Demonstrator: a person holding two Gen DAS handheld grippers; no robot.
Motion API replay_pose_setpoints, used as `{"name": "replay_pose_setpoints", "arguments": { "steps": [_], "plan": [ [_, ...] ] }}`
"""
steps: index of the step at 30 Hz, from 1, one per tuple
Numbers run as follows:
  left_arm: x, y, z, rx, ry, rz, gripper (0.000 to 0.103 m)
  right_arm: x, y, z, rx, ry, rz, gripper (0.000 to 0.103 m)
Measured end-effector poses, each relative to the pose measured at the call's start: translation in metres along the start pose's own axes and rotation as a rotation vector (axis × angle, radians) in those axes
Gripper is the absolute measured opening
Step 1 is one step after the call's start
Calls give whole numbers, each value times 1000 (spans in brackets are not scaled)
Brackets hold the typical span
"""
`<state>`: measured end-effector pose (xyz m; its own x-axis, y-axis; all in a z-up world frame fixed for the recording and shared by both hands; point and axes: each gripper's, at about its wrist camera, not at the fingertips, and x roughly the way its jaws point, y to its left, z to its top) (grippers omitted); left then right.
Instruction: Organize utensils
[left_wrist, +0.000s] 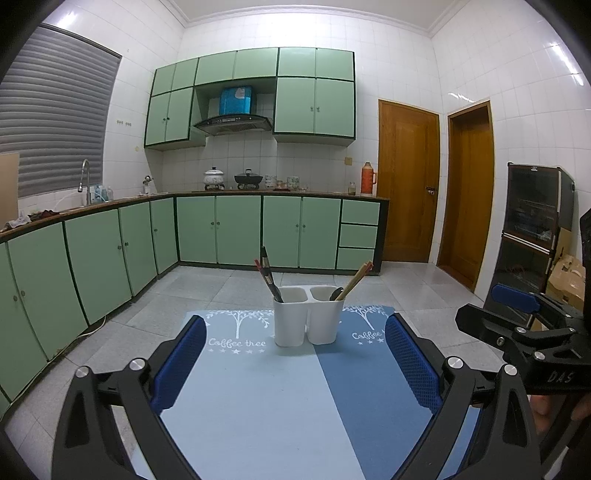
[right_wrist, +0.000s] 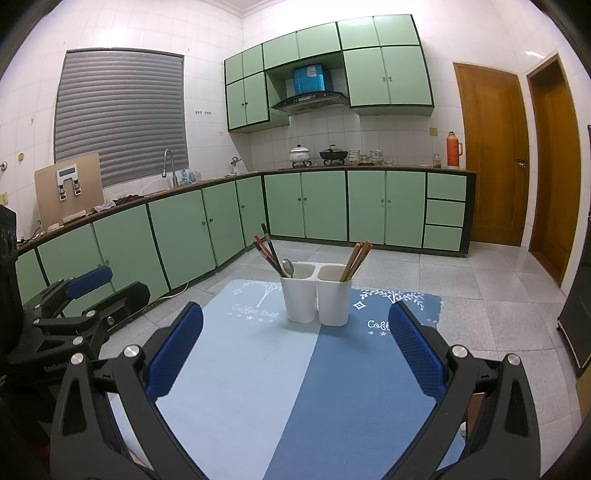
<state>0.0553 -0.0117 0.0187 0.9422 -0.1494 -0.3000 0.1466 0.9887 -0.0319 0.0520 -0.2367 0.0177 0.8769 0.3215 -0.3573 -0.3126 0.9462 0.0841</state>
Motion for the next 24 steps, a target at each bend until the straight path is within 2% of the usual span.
{"name": "replay_pose_setpoints", "arguments": {
  "steps": [24],
  "plan": [
    [0,1,-1,-1,-1,0,95,0,2,0,-3,0,-1,97]
  ]
}}
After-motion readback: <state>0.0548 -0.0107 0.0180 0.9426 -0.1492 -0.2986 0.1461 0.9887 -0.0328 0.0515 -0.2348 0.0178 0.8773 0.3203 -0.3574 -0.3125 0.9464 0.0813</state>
